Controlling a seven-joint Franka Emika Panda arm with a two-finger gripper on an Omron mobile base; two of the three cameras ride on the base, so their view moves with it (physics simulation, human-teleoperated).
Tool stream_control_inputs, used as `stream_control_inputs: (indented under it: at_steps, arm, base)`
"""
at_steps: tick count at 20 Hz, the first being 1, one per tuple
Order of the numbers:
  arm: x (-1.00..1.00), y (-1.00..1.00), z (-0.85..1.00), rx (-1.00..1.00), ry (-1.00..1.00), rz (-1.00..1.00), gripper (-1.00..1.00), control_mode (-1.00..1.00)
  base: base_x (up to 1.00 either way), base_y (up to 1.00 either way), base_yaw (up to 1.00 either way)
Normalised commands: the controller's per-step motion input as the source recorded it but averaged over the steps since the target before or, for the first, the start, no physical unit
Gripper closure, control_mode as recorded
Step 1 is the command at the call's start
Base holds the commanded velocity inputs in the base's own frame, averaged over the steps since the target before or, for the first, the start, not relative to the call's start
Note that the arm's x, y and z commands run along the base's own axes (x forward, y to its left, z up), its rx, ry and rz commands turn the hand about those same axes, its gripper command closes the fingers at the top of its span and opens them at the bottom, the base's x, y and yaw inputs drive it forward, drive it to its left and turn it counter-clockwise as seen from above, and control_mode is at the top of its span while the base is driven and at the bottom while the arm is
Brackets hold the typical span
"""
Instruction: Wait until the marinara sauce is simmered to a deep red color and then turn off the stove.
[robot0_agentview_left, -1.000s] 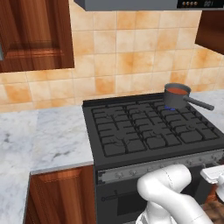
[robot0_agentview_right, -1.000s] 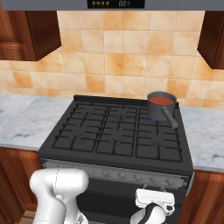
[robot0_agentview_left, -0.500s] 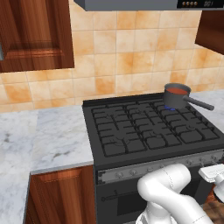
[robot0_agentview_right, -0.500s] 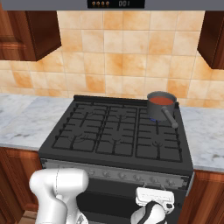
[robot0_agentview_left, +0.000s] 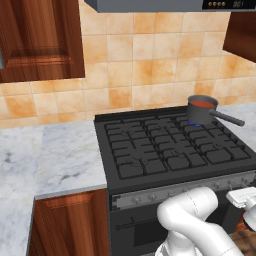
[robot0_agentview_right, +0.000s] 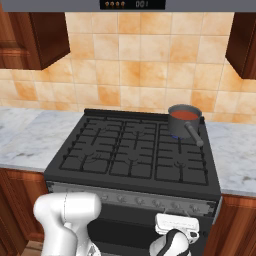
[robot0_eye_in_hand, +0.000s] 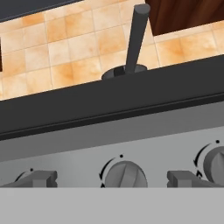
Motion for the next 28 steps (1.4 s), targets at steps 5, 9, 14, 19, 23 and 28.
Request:
stream_control_inputs:
  at_steps: [5, 9, 14, 19, 23, 28]
  arm:
    - [0.08, -0.04, -0.03, 0.00, 0.00, 0.00, -1.00, -1.00]
    - [0.08, -0.12, -0.05, 0.00, 0.00, 0.00, -1.00, -1.00]
    - [0.06, -0.16, -0.07, 0.00, 0.00, 0.00, -1.00, -1.00]
    - [0.01, -0.03, -0.01, 0.00, 0.03, 0.00, -1.00, -1.00]
    - [0.03, 0.00, 0.00, 0.00, 0.04, 0.00, -1.00, -1.00]
    - [0.05, 0.00, -0.01, -0.02, 0.00, 0.00, -1.00, -1.00]
  base:
    - [0.00, 0.00, 0.00]
    - [0.00, 0.00, 0.00]
    - [0.00, 0.00, 0.00]
    - [0.00, 0.00, 0.00]
    - [0.00, 0.00, 0.00]
    - [0.00, 0.00, 0.00]
